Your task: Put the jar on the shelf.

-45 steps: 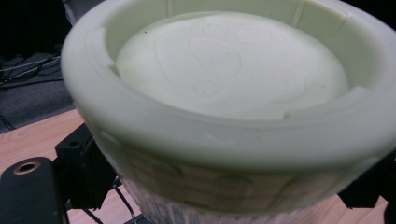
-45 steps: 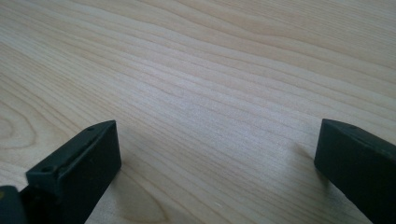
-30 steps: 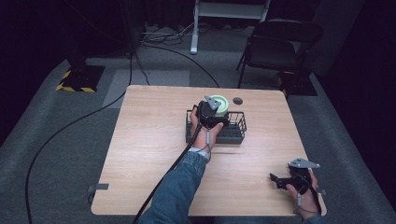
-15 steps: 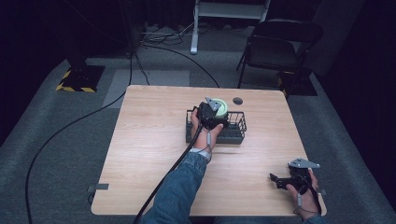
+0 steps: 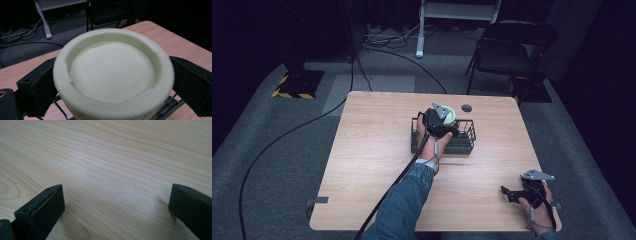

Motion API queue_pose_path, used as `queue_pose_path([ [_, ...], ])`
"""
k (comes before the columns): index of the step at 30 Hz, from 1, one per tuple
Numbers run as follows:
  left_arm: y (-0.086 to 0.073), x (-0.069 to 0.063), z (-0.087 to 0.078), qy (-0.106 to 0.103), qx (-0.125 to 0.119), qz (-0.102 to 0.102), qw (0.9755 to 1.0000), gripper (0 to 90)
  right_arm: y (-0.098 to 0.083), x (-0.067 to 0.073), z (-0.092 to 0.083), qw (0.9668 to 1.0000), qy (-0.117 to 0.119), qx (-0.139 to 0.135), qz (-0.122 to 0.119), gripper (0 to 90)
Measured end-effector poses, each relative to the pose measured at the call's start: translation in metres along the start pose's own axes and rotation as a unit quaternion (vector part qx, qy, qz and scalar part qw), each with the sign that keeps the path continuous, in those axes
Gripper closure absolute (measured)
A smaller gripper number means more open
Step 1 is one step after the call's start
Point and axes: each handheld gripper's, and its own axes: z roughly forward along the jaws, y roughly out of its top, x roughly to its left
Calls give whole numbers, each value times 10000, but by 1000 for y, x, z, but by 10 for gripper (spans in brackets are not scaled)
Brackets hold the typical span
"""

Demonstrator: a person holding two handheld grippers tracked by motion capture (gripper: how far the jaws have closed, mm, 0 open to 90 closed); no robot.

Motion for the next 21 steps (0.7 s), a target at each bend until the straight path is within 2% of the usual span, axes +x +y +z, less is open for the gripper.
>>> queue_pose_path([
  [9, 6, 10, -29, -46, -231, -77, 9997, 16, 0, 0, 0, 10000, 11, -2, -15, 3],
  [21, 3, 25, -66, -118, -320, -64, 9994, 41, 0, 0, 0, 10000, 34, 4, -18, 0],
])
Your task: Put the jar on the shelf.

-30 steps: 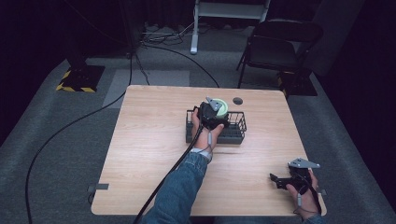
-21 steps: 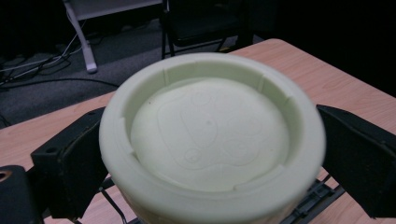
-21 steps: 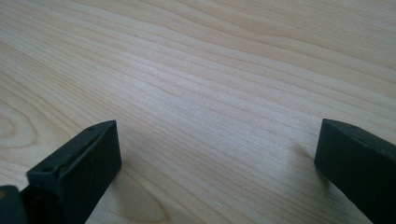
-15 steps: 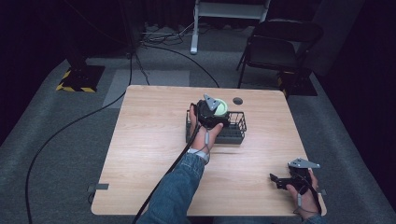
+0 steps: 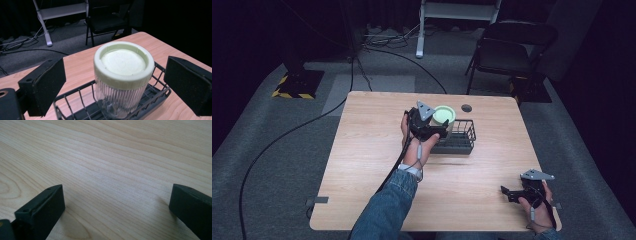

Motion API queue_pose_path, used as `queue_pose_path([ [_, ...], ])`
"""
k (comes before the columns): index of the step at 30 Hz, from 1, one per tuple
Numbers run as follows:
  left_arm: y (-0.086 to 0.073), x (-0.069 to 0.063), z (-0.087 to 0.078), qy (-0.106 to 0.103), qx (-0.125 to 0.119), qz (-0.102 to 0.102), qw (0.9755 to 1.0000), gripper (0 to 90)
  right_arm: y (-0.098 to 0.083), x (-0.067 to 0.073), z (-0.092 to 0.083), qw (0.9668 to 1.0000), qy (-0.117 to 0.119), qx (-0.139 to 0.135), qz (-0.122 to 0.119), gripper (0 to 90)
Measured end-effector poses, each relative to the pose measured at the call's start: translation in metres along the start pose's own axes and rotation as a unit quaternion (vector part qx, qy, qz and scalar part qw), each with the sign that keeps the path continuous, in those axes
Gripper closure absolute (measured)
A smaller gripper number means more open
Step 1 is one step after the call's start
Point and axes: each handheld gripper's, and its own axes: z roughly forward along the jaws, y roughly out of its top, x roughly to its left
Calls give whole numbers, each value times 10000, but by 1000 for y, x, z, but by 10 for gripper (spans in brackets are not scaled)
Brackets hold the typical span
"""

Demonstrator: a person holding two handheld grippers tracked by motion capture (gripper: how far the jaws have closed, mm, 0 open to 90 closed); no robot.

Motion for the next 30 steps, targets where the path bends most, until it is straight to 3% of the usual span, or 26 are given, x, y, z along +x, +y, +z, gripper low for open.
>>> queue_pose_path([
  [17, -19, 28, -43, 48, -1, -94, 9999, 55, 0, 0, 0, 10000, -3, 0, -2, 0],
  [30, -37, 49, -67, 288, 84, -212, 9993, 55, 0, 0, 0, 10000, -2, 0, -4, 0],
])
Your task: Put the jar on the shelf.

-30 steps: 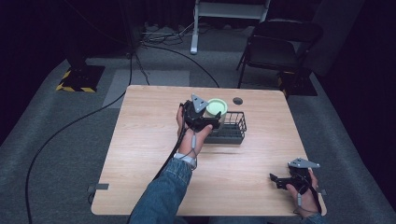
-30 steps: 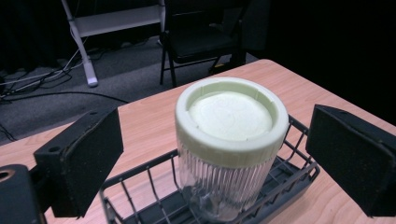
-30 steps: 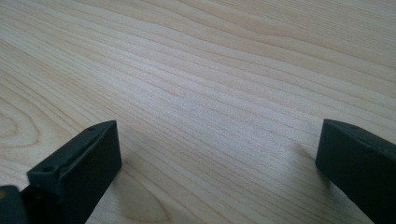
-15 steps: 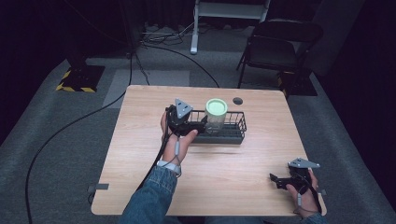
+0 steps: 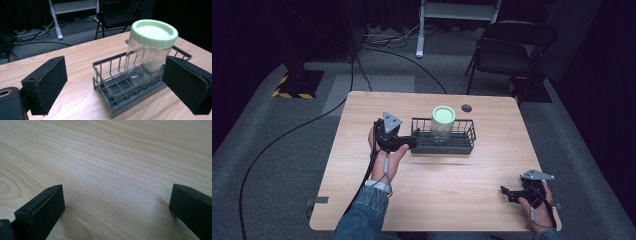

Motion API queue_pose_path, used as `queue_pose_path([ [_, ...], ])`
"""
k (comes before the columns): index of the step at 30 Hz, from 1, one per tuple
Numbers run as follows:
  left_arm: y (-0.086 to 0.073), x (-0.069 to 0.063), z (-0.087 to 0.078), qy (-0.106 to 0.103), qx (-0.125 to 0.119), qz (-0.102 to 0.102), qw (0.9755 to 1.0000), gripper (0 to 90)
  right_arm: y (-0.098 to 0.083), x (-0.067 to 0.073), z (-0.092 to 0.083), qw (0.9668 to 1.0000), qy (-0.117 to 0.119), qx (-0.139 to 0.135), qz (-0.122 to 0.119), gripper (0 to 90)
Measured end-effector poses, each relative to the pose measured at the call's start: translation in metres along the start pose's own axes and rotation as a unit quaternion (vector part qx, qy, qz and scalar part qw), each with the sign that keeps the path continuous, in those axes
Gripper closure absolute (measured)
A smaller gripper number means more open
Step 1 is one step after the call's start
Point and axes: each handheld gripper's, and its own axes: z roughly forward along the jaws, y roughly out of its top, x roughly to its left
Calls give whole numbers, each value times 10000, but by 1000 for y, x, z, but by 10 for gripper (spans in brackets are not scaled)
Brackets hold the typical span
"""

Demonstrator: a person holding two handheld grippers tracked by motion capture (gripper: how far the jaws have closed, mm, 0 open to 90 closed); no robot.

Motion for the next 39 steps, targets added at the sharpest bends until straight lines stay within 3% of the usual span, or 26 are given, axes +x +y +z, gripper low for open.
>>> queue_pose_path([
  [9, -16, 14, -12, 118, 97, -78, 9999, 57, 0, 0, 0, 10000, -2, 2, 1, 0],
  [16, -30, 18, -16, 220, 247, 2, 9995, 57, 0, 0, 0, 10000, -3, 1, 0, 0],
  [24, -47, 24, -20, 300, 351, -84, 9989, 57, 0, 0, 0, 10000, -3, 1, 0, 0],
  [39, -86, 32, -24, 513, 712, -77, 9961, 63, 0, 0, 0, 10000, -3, 1, 0, 0],
])
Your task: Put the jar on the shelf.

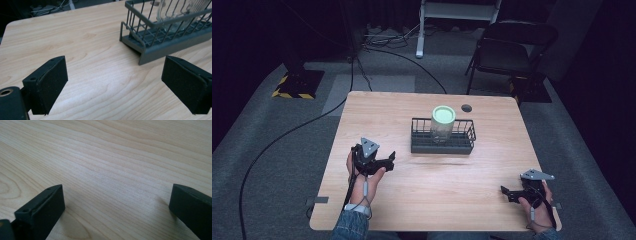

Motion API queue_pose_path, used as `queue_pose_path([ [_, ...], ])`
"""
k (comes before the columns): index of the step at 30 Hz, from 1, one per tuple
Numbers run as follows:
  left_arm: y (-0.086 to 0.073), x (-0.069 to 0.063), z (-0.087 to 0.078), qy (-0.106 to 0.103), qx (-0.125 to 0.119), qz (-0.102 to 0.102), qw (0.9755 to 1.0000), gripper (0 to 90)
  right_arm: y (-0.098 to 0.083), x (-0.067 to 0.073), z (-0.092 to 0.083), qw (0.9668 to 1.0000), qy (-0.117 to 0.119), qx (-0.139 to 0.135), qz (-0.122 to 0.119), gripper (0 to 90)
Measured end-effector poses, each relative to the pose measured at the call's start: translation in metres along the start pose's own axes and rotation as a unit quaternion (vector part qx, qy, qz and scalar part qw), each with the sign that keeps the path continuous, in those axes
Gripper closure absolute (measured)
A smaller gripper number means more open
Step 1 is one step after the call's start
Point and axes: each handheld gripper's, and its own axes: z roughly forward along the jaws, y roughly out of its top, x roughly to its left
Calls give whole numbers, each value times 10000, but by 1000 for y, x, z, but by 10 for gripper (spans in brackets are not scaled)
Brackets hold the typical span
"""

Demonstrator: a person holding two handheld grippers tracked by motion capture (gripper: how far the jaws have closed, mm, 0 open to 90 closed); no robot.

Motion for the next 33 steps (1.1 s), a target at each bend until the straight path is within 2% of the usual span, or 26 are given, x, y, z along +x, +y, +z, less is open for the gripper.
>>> queue_pose_path([
  [5, -11, 1, 0, 51, 154, 132, 9998, 63, 0, 0, 0, 10000, 0, 1, 0, 0],
  [12, -30, 3, 1, 43, 348, 53, 9994, 63, 0, 0, 0, 10000, 1, 0, 0, 0],
  [21, -47, 10, 2, 131, 585, 5, 9982, 63, 0, 0, 0, 10000, 0, 0, 0, 0],
  [28, -60, 13, 6, 147, 945, -72, 9954, 64, 0, 0, 0, 10000, 0, 0, 0, 0],
  [31, -65, 13, 9, 151, 1171, -82, 9930, 64, 0, 0, 0, 10000, 0, -1, 1, 0],
  [33, -68, 13, 11, 134, 1337, -157, 9908, 63, 0, 0, 0, 10000, 0, 0, 0, 0],
])
